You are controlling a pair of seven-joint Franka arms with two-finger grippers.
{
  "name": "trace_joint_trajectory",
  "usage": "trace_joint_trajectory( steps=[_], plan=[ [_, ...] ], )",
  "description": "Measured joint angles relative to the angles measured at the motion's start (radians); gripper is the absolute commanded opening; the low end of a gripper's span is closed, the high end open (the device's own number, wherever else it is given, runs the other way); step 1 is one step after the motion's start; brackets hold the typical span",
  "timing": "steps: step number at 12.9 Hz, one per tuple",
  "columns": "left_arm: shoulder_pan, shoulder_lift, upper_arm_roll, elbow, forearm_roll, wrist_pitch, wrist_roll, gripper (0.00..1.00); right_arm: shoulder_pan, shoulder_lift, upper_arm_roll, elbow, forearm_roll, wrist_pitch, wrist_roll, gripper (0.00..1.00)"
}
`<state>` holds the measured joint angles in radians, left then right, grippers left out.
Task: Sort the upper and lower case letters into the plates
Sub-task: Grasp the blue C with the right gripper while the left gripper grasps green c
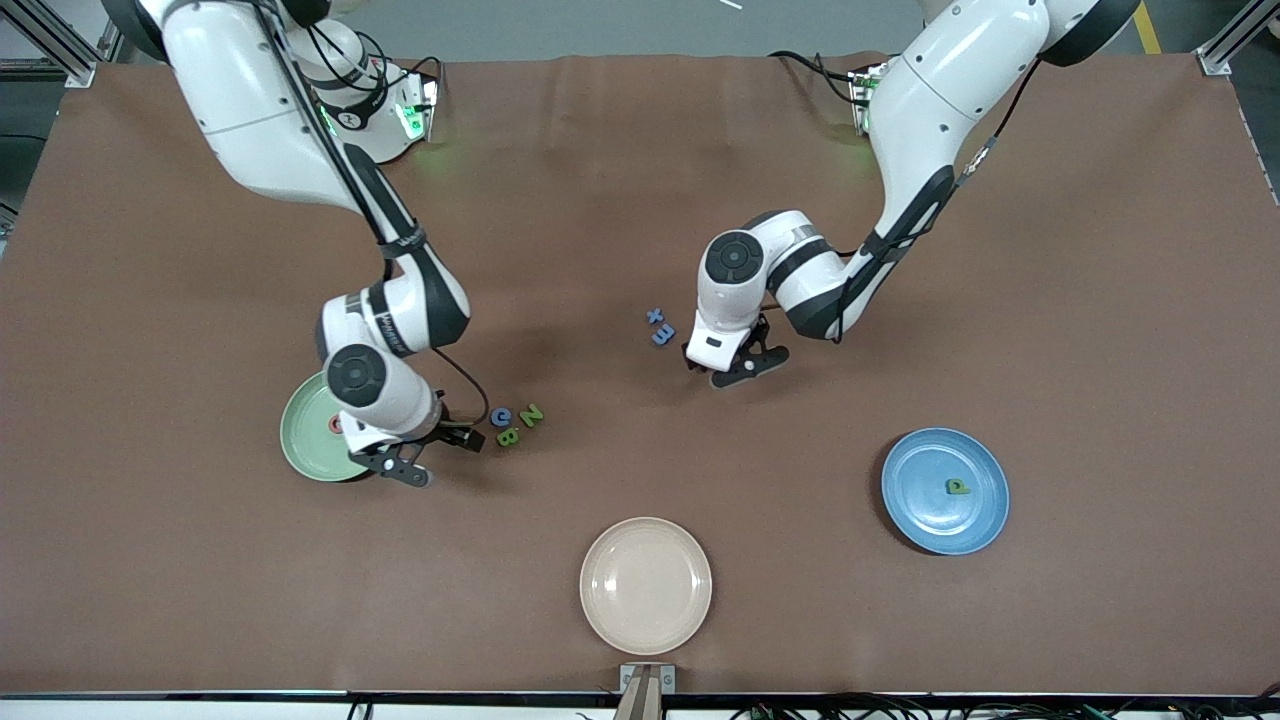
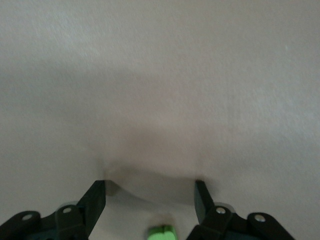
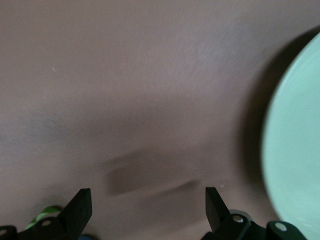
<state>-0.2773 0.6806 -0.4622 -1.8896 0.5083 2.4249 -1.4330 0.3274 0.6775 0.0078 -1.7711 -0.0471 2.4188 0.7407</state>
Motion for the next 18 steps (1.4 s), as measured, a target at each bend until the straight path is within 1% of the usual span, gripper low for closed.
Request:
trace_joint_trajectory(
  steps=[2,6,8,10,11,12,13,14,15,16,17,18],
  plan=[
    [-0.012,0.0,0.0,0.0,0.0,0.001,-0.034,0.7,0.022,0.007,-0.001,-0.009,-0.011,0.014,0.046,1.0],
    [-0.019,-0.001,-0.002,-0.008,0.0,0.029,-0.065,0.55,0.067,0.007,0.0,-0.009,-0.012,0.02,0.141,1.0],
    [-0.021,-0.007,-0.005,-0.017,0.0,0.037,-0.075,0.44,0.098,0.007,0.0,-0.01,-0.012,0.02,0.195,1.0],
    [-0.022,-0.013,-0.018,-0.026,0.0,0.039,-0.093,0.43,0.123,0.007,-0.001,-0.011,-0.012,0.02,0.228,0.97],
    [-0.022,-0.014,-0.023,-0.03,0.0,0.04,-0.102,0.43,0.126,0.007,-0.001,-0.013,-0.012,0.021,0.232,0.92],
    [-0.022,-0.014,-0.03,-0.036,0.0,0.04,-0.107,0.4,0.126,0.007,-0.002,-0.014,-0.012,0.023,0.232,0.81],
    [-0.022,-0.016,-0.036,-0.041,0.0,0.04,-0.111,0.32,0.126,0.006,-0.002,-0.014,-0.012,0.025,0.232,0.62],
    [-0.023,-0.019,-0.039,-0.047,0.0,0.042,-0.112,0.19,0.126,0.005,-0.002,-0.014,-0.012,0.025,0.232,0.4],
    [-0.023,-0.022,-0.041,-0.053,0.0,0.044,-0.113,0.1,0.126,0.001,-0.005,-0.016,-0.012,0.017,0.232,0.18],
    [-0.023,-0.025,-0.042,-0.057,0.0,0.048,-0.113,0.02,0.126,-0.004,-0.008,-0.02,-0.012,0.007,0.232,0.03],
    [-0.023,-0.028,-0.043,-0.061,0.0,0.048,-0.113,0.01,0.125,-0.009,-0.011,-0.023,-0.012,-0.002,0.232,0.0],
    [-0.021,-0.03,-0.043,-0.064,0.0,0.048,-0.113,0.0,0.124,-0.015,-0.013,-0.026,-0.012,-0.007,0.232,0.0]
  ],
)
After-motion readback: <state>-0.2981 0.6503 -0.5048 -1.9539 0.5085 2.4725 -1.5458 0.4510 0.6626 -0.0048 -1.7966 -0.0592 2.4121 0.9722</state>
